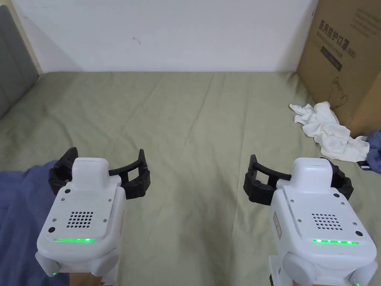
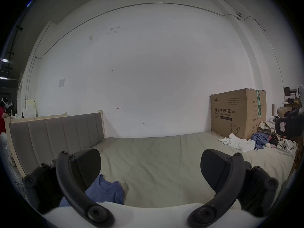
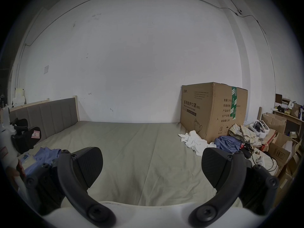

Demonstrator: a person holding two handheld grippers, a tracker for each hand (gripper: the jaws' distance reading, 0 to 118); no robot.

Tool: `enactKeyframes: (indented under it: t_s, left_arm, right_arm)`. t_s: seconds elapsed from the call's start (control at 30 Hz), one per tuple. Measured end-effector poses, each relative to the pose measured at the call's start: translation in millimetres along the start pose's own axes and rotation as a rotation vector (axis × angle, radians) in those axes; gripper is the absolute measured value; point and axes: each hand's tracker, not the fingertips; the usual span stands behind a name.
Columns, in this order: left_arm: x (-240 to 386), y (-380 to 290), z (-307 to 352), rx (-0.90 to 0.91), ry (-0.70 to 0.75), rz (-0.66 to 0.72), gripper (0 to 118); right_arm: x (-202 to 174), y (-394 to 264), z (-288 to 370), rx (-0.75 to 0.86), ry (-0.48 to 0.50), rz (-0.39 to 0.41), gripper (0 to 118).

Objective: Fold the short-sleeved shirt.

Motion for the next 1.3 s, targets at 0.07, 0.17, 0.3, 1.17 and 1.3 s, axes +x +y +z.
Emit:
enactKeyframes:
  t_s: [0.07, 0.17, 0.3, 1.17, 1.3]
  left_arm:
    - [0, 0, 0, 0.002, 0.004, 0.000, 118]
    - [0, 0, 0, 0.004, 0.003, -0.003, 118]
    - [0, 0, 0, 0.008, 0.002, -0.007, 118]
    - [3, 4, 0, 0.009, -0.011, -0.003, 118]
    - [3, 10, 2, -0.004, -0.015, 0.050, 118]
  right_arm:
    - [0, 0, 0, -0.001, 0.000, 0.000, 118]
    - [0, 0, -1, 0.000, 0.001, -0.002, 118]
    - [0, 2, -1, -0.001, 0.003, -0.002, 118]
    - [-2, 8, 1, 0.003, 0.008, 0.029, 118]
    - [-3, 12, 2, -0.009, 0.009, 0.040, 109]
